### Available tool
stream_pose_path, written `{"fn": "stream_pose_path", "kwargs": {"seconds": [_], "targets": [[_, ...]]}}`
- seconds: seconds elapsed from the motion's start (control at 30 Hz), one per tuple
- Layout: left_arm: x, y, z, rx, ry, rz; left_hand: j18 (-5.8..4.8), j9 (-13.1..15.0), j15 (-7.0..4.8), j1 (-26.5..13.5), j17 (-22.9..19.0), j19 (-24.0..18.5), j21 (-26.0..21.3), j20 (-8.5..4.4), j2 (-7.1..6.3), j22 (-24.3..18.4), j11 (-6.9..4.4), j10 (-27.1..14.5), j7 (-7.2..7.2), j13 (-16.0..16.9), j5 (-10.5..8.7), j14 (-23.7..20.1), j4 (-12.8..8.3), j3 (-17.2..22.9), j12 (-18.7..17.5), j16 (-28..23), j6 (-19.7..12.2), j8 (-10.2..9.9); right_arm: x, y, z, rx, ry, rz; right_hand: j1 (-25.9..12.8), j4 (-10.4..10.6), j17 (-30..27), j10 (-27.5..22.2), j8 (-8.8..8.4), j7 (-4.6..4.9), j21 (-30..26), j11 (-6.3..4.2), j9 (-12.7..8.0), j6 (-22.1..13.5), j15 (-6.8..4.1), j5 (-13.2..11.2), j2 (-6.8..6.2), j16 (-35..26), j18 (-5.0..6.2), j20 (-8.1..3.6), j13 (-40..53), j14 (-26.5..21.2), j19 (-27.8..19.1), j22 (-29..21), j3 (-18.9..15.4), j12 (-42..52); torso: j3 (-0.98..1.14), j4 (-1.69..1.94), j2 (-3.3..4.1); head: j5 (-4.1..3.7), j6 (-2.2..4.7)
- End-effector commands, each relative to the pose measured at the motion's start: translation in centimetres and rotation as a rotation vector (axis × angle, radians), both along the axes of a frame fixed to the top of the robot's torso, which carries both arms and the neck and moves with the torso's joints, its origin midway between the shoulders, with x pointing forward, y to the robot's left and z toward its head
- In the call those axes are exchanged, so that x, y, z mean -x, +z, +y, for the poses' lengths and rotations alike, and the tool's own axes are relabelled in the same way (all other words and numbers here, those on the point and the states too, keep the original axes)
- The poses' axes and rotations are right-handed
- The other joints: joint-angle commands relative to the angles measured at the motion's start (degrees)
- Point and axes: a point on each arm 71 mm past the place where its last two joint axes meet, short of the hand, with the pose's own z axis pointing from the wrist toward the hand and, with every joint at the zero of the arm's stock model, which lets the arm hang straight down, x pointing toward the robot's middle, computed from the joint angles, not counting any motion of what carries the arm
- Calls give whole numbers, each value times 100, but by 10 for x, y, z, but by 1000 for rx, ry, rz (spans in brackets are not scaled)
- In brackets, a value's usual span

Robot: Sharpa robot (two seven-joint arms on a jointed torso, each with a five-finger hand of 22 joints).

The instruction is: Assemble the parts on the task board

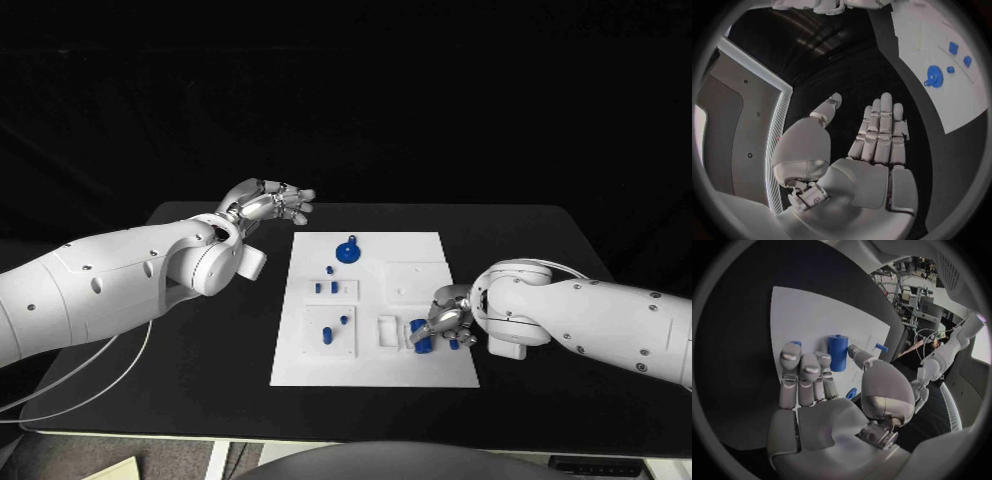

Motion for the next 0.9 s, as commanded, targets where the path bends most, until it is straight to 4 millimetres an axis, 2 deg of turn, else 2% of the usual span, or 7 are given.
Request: {"fn": "stream_pose_path", "kwargs": {"seconds": [0.03,0.17,0.23,0.47,0.7,0.9], "targets": [[0,1,-1,13,-5,-4,25,-9,-1,-48,9,48,-33,2,18,7,-28,-7,-6,-4,39,57,29,13,35,-28,-24,28,1,-2,1,1,1,-3,50,-62,11,-6,-12,10,27,33,3,22,-23,-8,108,-30,425,13,0,15,-40,112,63,22,5,1,5,1,8],[0,1,-1,12,-5,-2,26,-9,-2,-44,12,50,-35,2,26,8,-28,-8,-6,-5,42,58,27,14,35,-31,-25,28,2,-1,-1,-6,-7,-11,156,-117,17,4,-14,4,42,27,17,57,-27,-8,270,-44,425,25,-4,23,-49,108,292,21,4,-6,5,1,7],[0,1,-1,12,-5,-1,26,-10,-2,-43,13,51,-36,2,28,9,-28,-9,-6,-5,42,59,26,15,34,-32,-25,28,2,-1,-1,-18,-18,-14,167,-136,21,11,-12,1,51,26,24,80,-27,-8,303,-48,425,36,-6,28,-53,109,369,21,3,-7,3,-1,5],[-1,0,1,10,0,-1,26,-10,-2,-39,17,52,-38,1,35,10,-28,-10,-6,-5,45,60,23,17,34,-35,-26,28,5,6,-2,-75,-55,-23,18,-170,44,68,-16,-18,111,8,43,187,-40,-4,318,-59,425,87,-18,53,-42,108,627,24,7,-1,5,-5,7],[-1,0,2,9,2,-1,26,-10,-2,-34,20,53,-41,1,40,12,-28,-10,-7,-6,47,60,18,18,34,-38,-26,29,-4,21,-3,-128,-110,-39,-89,-227,61,117,-18,-36,155,-8,50,261,-53,-1,322,-53,425,96,-21,74,-14,106,694,33,2,2,10,-6,22],[-1,0,2,10,1,0,25,-11,-2,-37,25,56,-44,2,55,14,-27,-9,-6,-6,50,62,19,18,34,-42,-26,30,-5,26,3,-162,-128,-30,-118,-319,69,142,-34,-43,178,-15,46,297,-59,23,372,-56,425,98,-23,83,-8,104,760,31,1,5,15,1,26]]}}
